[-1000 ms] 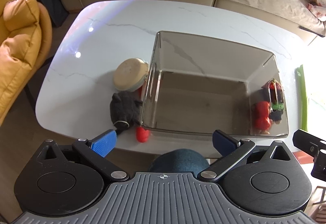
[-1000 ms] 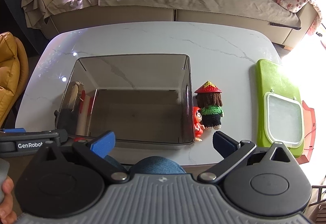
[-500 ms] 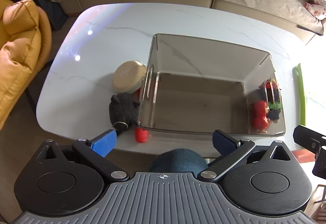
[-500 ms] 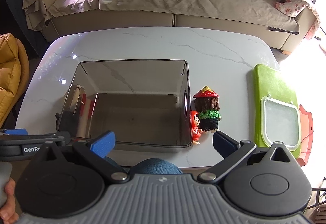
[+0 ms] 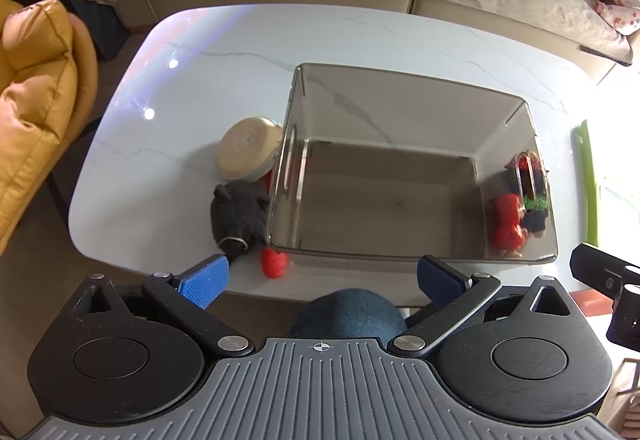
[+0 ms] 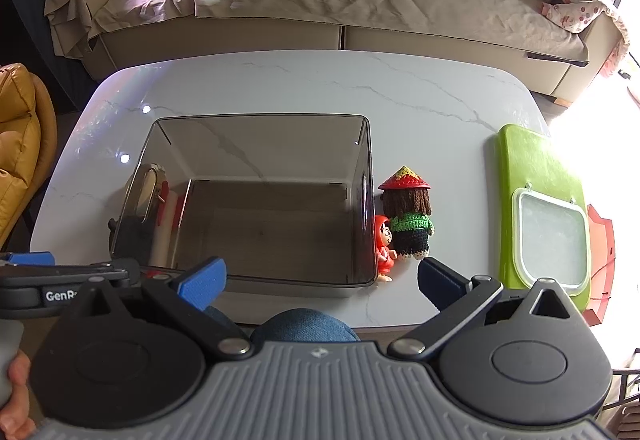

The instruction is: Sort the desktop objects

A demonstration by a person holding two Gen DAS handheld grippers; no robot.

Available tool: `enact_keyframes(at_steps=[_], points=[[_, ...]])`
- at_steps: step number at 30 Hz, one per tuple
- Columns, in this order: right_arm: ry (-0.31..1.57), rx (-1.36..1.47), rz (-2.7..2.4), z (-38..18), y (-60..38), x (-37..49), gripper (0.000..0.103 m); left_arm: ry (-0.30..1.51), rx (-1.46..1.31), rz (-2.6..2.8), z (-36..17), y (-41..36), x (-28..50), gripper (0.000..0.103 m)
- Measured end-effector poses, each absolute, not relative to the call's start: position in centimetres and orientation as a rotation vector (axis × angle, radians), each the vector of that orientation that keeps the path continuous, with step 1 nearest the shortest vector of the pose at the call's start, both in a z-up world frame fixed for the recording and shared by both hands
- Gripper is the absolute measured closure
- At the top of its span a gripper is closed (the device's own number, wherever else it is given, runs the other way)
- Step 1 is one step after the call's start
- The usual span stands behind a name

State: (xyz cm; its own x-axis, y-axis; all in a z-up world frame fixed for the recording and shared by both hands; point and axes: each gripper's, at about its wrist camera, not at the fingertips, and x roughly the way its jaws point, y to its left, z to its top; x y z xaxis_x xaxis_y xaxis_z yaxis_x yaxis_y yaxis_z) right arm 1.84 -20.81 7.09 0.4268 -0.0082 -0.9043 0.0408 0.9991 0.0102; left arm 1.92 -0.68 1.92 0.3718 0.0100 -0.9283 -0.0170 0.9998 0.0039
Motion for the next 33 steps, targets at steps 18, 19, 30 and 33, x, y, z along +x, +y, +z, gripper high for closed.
enact_keyframes(at_steps=[18, 19, 30, 33], points=[[1.146, 0.026, -0.037, 6.3, -20.9, 1.9, 0.000, 1.205, -0.010, 0.013, 1.1, -0.5, 2.0, 0.000], [1.148, 0.025, -0.038, 6.3, -20.9, 1.9, 0.000, 1.207, -0.011, 0.012, 1.0, -0.5, 2.0, 0.000], [1.164, 0.006, -0.026, 4.6, -21.5, 2.5, 0.000, 1.210, -0.027, -0.065, -0.8, 0.2, 2.8, 0.000], [1.147, -0.013, -0.004, 4.0, -21.9, 2.8, 0.000, 1.208, -0.059, -0.125, -1.8, 1.2, 3.4, 0.000]])
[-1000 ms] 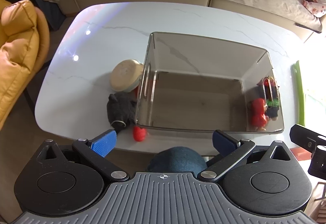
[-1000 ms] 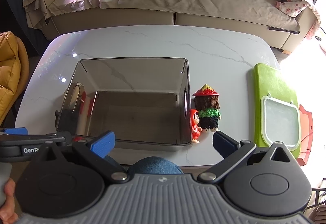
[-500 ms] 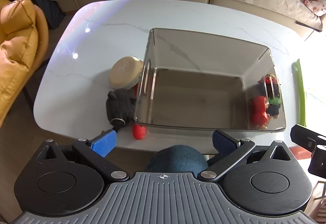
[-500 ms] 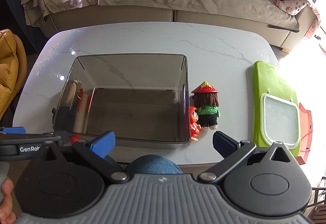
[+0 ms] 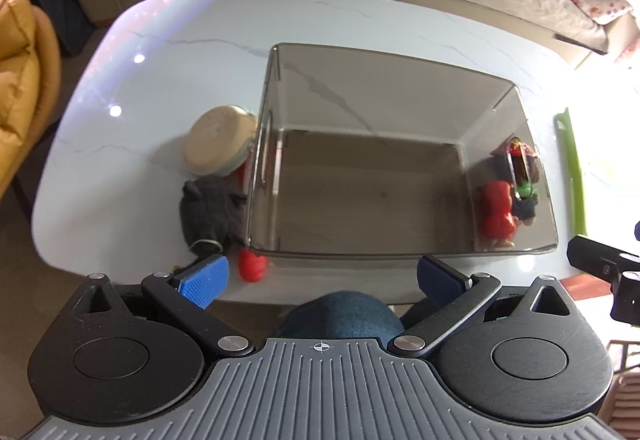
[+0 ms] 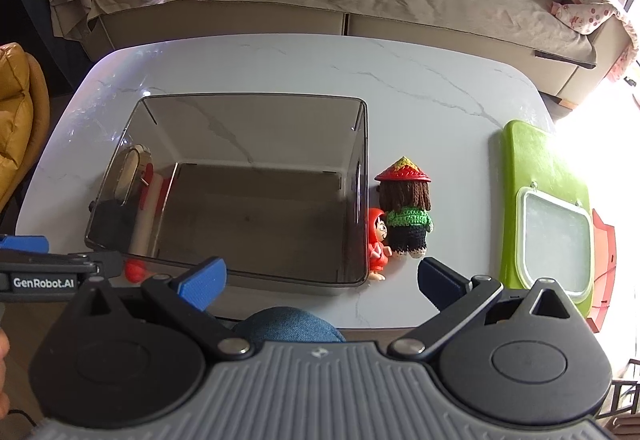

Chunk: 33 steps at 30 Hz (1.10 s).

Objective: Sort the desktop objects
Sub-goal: 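Reach down and grasp the black plush bear with the left tool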

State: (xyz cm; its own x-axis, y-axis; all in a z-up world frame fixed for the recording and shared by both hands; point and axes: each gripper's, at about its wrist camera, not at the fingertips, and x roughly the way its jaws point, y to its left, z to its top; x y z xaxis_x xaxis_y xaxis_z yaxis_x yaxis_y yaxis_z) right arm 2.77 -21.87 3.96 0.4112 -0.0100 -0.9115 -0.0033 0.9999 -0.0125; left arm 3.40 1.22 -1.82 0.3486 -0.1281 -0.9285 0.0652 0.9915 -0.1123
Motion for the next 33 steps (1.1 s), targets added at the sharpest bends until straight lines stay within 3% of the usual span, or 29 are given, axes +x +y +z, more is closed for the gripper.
enact_keyframes(at_steps=[10, 14, 18, 23, 33], points=[[1.099, 0.038, 0.065, 2.4, -24.5, 5.0, 0.000, 1.170, -0.393, -0.362, -6.0, 12.1, 6.1, 0.000], [0.996, 0.212, 0.167, 2.1, -27.0, 5.8, 0.000, 1.114, -0.402, -0.336, -9.7, 16.9, 7.4, 0.000], [0.979, 0.232, 0.151, 1.8, -28.0, 7.5, 0.000, 1.178, -0.473, -0.255, -14.4, 19.8, 8.9, 0.000], [0.991, 0.206, 0.134, 1.3, -28.1, 9.8, 0.000, 1.288, -0.626, -0.221, -18.4, 20.1, 10.4, 0.000], [1.013, 0.200, 0.167, -0.4, -28.3, 10.3, 0.000, 1.363, -0.691, -0.225, -21.3, 17.1, 11.3, 0.000]])
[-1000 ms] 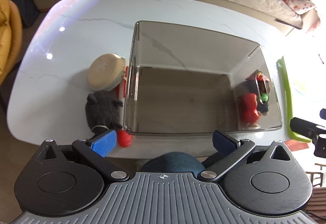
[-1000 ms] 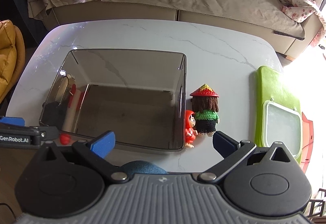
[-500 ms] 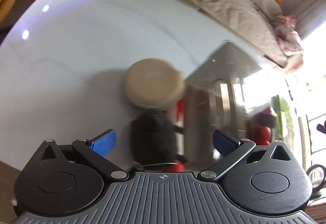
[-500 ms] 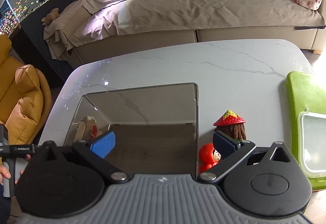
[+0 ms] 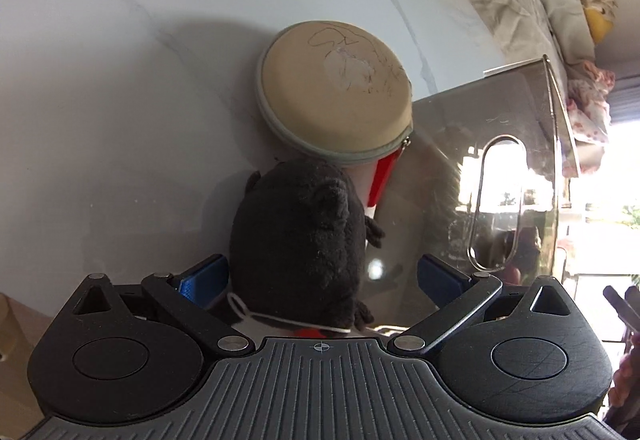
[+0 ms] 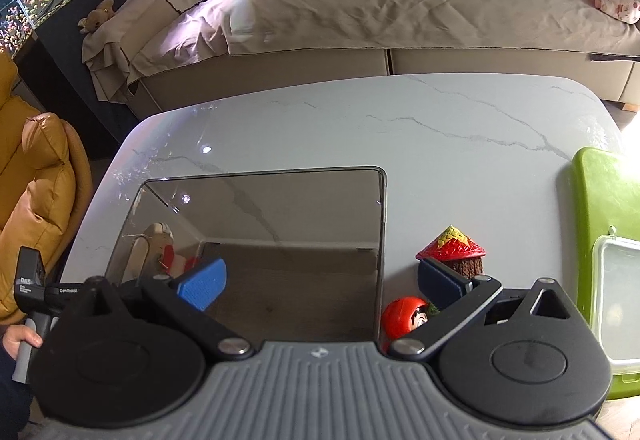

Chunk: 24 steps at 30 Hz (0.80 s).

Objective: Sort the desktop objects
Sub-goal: 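Reach down and grasp the black plush bear with the left tool, then drop the bear into the box with left tool while right approaches doll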

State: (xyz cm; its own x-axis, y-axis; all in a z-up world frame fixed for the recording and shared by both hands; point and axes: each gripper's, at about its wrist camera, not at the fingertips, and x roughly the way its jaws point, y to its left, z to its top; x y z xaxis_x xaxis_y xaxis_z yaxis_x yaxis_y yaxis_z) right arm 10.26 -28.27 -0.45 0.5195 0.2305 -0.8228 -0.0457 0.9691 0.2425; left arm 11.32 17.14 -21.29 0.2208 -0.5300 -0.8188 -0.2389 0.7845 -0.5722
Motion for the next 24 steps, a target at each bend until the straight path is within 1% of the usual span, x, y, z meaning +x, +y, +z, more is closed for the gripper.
enact_keyframes(at_steps=[1, 3, 4, 5, 10, 14, 17, 20, 24], points=[[1.012, 0.197, 0.161, -0.6, -28.5, 10.1, 0.000, 1.371, -0.685, -0.225, -21.6, 17.0, 11.4, 0.000], [1.007, 0.205, 0.152, -0.9, -29.2, 9.7, 0.000, 1.373, -0.692, -0.224, -22.0, 16.9, 11.5, 0.005], [1.005, 0.211, 0.149, -1.0, -29.6, 9.5, 0.000, 1.371, -0.703, -0.212, -22.2, 16.9, 11.4, 0.020], [1.002, 0.218, 0.145, -1.1, -30.1, 9.4, 0.000, 1.367, -0.711, -0.198, -22.2, 17.0, 11.4, 0.032], [0.984, 0.260, 0.118, -2.1, -32.9, 8.7, 0.000, 1.350, -0.757, -0.180, -22.1, 17.3, 11.3, 0.035], [0.979, 0.273, 0.085, -3.2, -35.1, 8.5, 0.000, 1.305, -0.754, -0.174, -20.3, 17.7, 11.3, 0.035], [0.975, 0.236, 0.037, -4.0, -36.4, 8.6, 0.000, 1.269, -0.728, -0.168, -17.1, 18.2, 11.3, 0.036], [1.013, 0.221, 0.007, -5.4, -38.1, 9.3, 0.000, 1.220, -0.671, -0.196, -12.4, 17.6, 11.2, 0.035], [1.044, 0.243, -0.004, -7.6, -40.1, 10.6, 0.000, 1.164, -0.527, -0.250, -5.3, 13.7, 11.2, 0.035]])
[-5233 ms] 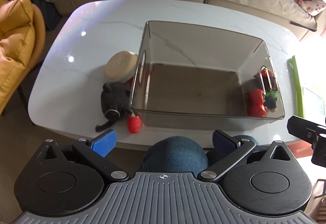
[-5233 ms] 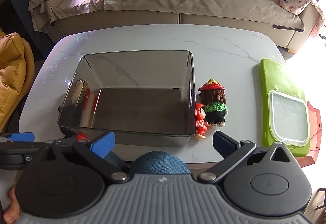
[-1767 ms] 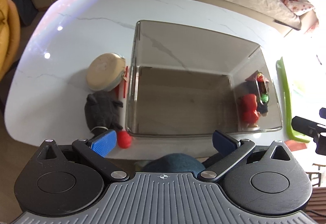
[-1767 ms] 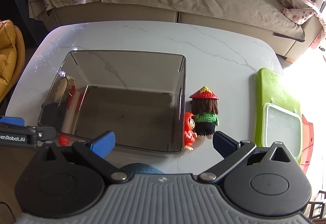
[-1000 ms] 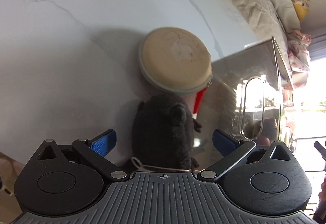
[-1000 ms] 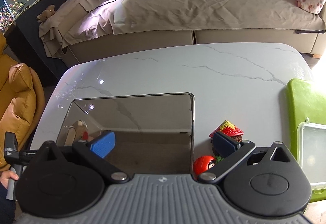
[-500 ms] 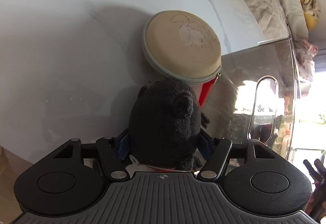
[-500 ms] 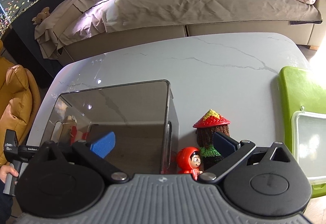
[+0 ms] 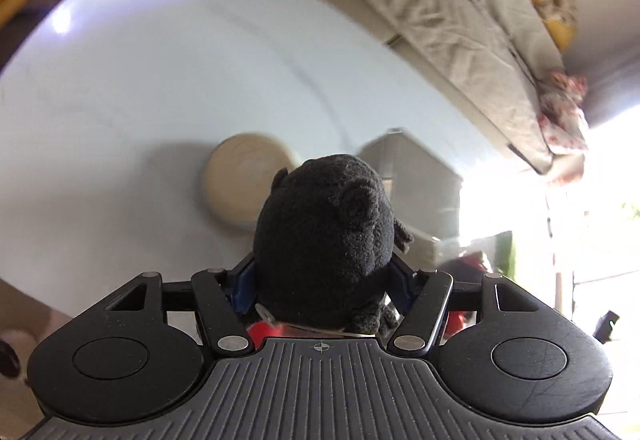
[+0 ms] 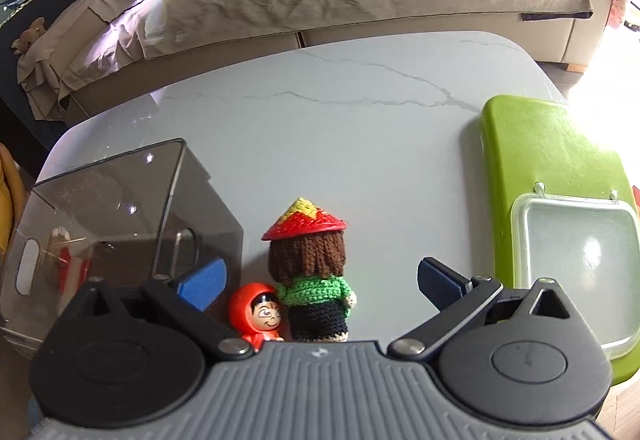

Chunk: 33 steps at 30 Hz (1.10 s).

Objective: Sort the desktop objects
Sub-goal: 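Drop the bear into the box with left tool while right approaches doll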

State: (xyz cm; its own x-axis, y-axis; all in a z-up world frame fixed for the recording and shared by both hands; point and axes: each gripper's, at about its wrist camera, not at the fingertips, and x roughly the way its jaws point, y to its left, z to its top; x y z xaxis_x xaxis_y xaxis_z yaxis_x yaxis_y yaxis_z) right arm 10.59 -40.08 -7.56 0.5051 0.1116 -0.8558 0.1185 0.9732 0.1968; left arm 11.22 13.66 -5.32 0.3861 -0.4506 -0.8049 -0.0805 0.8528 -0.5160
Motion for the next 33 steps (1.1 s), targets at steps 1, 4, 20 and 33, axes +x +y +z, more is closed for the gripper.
enact_keyframes(at_steps=[1, 4, 20, 33], points=[[1.049, 0.238, -0.003, -8.3, -40.4, 10.9, 0.000, 1.161, -0.478, -0.259, -4.0, 12.2, 11.2, 0.035], [1.061, 0.196, 0.013, -10.3, -40.5, 11.8, 0.001, 1.191, -0.360, -0.294, -1.8, 7.2, 12.2, 0.035], [1.007, 0.356, 0.223, -16.3, -41.7, 13.1, 0.003, 1.509, -0.144, -0.311, -10.9, -6.8, 15.9, 0.035], [1.017, 0.297, 0.229, -17.5, -40.4, 14.1, 0.005, 1.598, 0.038, -0.251, -17.9, -10.6, 17.6, 0.031]])
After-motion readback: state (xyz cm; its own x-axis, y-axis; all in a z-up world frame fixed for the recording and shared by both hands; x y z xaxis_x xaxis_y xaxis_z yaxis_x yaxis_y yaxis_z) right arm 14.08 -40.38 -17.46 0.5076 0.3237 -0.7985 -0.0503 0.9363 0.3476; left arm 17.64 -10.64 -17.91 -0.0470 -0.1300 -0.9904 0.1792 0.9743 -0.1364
